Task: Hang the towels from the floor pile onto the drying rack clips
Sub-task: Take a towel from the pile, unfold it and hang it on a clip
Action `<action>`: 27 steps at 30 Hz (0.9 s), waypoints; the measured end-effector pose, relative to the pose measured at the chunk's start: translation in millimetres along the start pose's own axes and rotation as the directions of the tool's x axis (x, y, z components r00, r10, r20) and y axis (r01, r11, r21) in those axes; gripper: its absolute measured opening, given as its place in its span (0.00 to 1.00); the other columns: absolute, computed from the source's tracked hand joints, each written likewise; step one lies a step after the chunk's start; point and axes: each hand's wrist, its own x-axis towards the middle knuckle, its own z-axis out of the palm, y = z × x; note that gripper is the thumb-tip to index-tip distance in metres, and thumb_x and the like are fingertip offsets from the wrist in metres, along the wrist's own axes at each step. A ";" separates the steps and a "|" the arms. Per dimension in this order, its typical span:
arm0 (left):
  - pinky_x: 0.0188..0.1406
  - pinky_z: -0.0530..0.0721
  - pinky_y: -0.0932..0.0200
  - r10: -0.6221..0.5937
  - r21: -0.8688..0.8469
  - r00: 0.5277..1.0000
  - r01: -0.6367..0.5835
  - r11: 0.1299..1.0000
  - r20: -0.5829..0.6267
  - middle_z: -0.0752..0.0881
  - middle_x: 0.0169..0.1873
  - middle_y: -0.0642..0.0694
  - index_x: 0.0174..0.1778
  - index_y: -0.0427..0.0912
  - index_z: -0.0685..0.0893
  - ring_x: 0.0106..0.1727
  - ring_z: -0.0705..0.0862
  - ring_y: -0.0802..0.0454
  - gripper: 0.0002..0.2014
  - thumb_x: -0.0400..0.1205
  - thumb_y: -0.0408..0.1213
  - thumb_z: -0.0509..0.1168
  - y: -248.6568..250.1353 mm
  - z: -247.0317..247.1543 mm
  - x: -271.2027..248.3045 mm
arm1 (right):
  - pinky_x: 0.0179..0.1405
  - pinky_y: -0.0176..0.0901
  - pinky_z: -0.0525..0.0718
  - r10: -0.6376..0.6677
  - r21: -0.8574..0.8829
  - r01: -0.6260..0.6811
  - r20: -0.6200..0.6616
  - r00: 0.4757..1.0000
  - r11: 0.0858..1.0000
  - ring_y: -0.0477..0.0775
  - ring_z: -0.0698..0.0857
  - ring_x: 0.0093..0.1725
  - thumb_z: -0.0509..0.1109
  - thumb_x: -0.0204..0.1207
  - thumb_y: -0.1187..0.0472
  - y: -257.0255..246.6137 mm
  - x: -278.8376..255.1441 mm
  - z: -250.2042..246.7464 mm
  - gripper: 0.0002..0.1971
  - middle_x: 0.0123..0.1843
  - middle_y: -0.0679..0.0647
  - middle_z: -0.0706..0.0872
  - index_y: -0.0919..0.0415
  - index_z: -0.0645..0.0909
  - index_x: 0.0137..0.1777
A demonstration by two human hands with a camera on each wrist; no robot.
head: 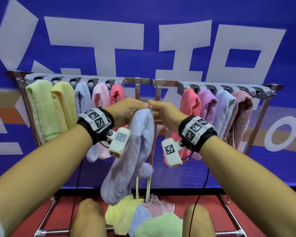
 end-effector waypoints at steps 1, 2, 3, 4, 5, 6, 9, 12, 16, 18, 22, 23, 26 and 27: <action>0.33 0.85 0.61 -0.007 -0.005 1.000 0.007 1.000 -0.004 0.89 0.31 0.43 0.44 0.32 0.86 0.32 0.88 0.52 0.11 0.84 0.34 0.62 -0.5 -2.7 -2.6 | 0.58 0.54 0.77 0.003 -0.007 -0.003 0.009 1.000 1.000 0.60 0.80 0.47 0.68 0.74 0.41 -0.5 -0.7 3.5 0.20 0.44 0.65 0.82 0.61 0.82 0.46; 0.33 0.86 0.61 -0.013 -0.003 1.000 0.013 1.000 0.002 0.89 0.32 0.42 0.47 0.30 0.85 0.33 0.88 0.51 0.11 0.82 0.35 0.64 -1.4 -6.0 -4.9 | 0.56 0.52 0.80 0.010 -0.009 -0.010 0.013 1.000 1.000 0.61 0.84 0.47 0.68 0.77 0.43 0.0 -0.3 5.3 0.21 0.46 0.65 0.86 0.64 0.84 0.49; 0.32 0.85 0.61 -0.021 0.002 1.000 0.021 1.000 0.011 0.89 0.32 0.42 0.48 0.28 0.85 0.32 0.88 0.51 0.12 0.81 0.36 0.66 -3.2 -9.6 -7.1 | 0.51 0.48 0.85 0.020 0.007 -0.020 0.027 0.999 1.000 0.59 0.87 0.45 0.68 0.79 0.45 0.9 0.9 6.1 0.21 0.46 0.63 0.89 0.66 0.85 0.51; 0.30 0.85 0.61 -0.023 0.001 1.000 0.023 1.000 0.007 0.89 0.30 0.42 0.48 0.27 0.84 0.30 0.88 0.52 0.11 0.81 0.35 0.66 -4.8 -13.5 -9.3 | 0.42 0.44 0.86 0.028 0.024 -0.029 0.048 0.998 0.999 0.55 0.89 0.40 0.68 0.81 0.48 0.8 1.8 7.0 0.19 0.43 0.60 0.90 0.67 0.85 0.50; 0.28 0.84 0.63 -0.026 -0.005 1.000 0.026 1.000 -0.002 0.89 0.29 0.43 0.48 0.28 0.84 0.29 0.87 0.53 0.10 0.83 0.34 0.64 -6.1 -17.1 -12.3 | 0.35 0.40 0.84 0.029 0.044 -0.032 0.072 0.997 0.999 0.53 0.87 0.35 0.67 0.82 0.52 -0.1 2.7 9.9 0.16 0.38 0.58 0.89 0.67 0.84 0.48; 0.28 0.84 0.63 -0.031 -0.016 0.999 0.030 0.999 -0.008 0.89 0.29 0.44 0.48 0.29 0.84 0.29 0.88 0.54 0.10 0.84 0.33 0.61 -7.5 -21.0 -14.1 | 0.31 0.39 0.82 0.024 0.060 -0.029 0.080 0.997 0.998 0.53 0.85 0.32 0.66 0.83 0.56 -1.2 4.1 12.7 0.14 0.36 0.58 0.87 0.67 0.83 0.47; 0.42 0.88 0.58 -0.052 -0.050 0.999 0.051 0.997 -0.015 0.91 0.43 0.40 0.56 0.29 0.84 0.44 0.90 0.49 0.14 0.86 0.36 0.59 -10.9 -34.5 -17.3 | 0.32 0.41 0.80 0.010 0.117 -0.024 0.116 0.993 0.993 0.58 0.79 0.40 0.66 0.83 0.57 -3.6 10.1 24.6 0.12 0.45 0.65 0.79 0.66 0.78 0.58; 0.48 0.87 0.55 -0.078 -0.056 0.996 0.075 0.996 -0.047 0.90 0.48 0.39 0.58 0.30 0.85 0.49 0.89 0.47 0.16 0.82 0.39 0.64 -15.2 -53.8 -19.3 | 0.32 0.37 0.84 0.033 0.206 -0.064 0.152 0.988 0.976 0.52 0.86 0.37 0.62 0.85 0.61 -5.7 17.4 36.7 0.10 0.41 0.59 0.86 0.67 0.79 0.58; 0.39 0.84 0.59 0.003 0.080 0.981 0.013 0.997 -0.196 0.88 0.36 0.46 0.45 0.37 0.85 0.37 0.86 0.53 0.05 0.84 0.32 0.64 -20.6 -78.8 -15.4 | 0.32 0.38 0.83 0.083 0.256 -0.120 0.149 0.985 0.959 0.53 0.85 0.32 0.64 0.82 0.61 -10.0 31.3 53.6 0.08 0.34 0.56 0.86 0.65 0.82 0.48; 0.35 0.82 0.65 0.047 0.154 0.962 -0.005 0.988 -0.268 0.86 0.33 0.49 0.42 0.39 0.83 0.34 0.83 0.56 0.06 0.84 0.30 0.65 -23.3 -89.4 -13.9 | 0.34 0.41 0.83 0.104 0.273 -0.139 0.138 0.985 0.952 0.54 0.84 0.31 0.65 0.81 0.60 -13.3 42.2 66.3 0.08 0.33 0.57 0.85 0.64 0.81 0.45; 0.29 0.78 0.69 0.060 0.101 0.935 -0.026 0.995 -0.349 0.85 0.27 0.53 0.37 0.39 0.82 0.28 0.81 0.60 0.11 0.84 0.25 0.62 -31.9 -116.7 -17.5 | 0.45 0.48 0.84 0.014 0.277 -0.043 0.105 0.994 0.960 0.56 0.84 0.39 0.69 0.77 0.69 -19.5 67.5 92.7 0.02 0.39 0.59 0.85 0.64 0.80 0.47; 0.29 0.78 0.68 0.056 0.079 0.928 -0.029 0.996 -0.369 0.85 0.28 0.52 0.37 0.39 0.83 0.28 0.81 0.60 0.11 0.83 0.24 0.61 -34.2 -126.4 -20.3 | 0.45 0.47 0.84 0.004 0.256 -0.027 0.089 0.996 0.966 0.55 0.85 0.40 0.69 0.77 0.71 -21.1 74.8 101.7 0.06 0.41 0.58 0.85 0.63 0.80 0.50; 0.33 0.80 0.67 0.050 0.050 0.915 -0.032 0.998 -0.401 0.86 0.30 0.49 0.38 0.39 0.84 0.32 0.82 0.58 0.09 0.82 0.25 0.63 -41.9 -157.4 -29.0 | 0.48 0.45 0.84 0.008 0.250 -0.031 0.095 0.995 0.968 0.54 0.86 0.46 0.69 0.76 0.73 -26.2 95.0 127.2 0.16 0.46 0.57 0.86 0.61 0.78 0.62; 0.35 0.81 0.66 0.042 0.035 0.915 -0.030 0.999 -0.402 0.87 0.31 0.49 0.38 0.39 0.85 0.33 0.83 0.57 0.08 0.82 0.27 0.65 -43.8 -167.0 -32.3 | 0.48 0.43 0.85 0.013 0.275 -0.041 0.103 0.995 0.961 0.54 0.85 0.46 0.68 0.76 0.73 -26.7 102.4 135.9 0.15 0.46 0.58 0.85 0.61 0.79 0.61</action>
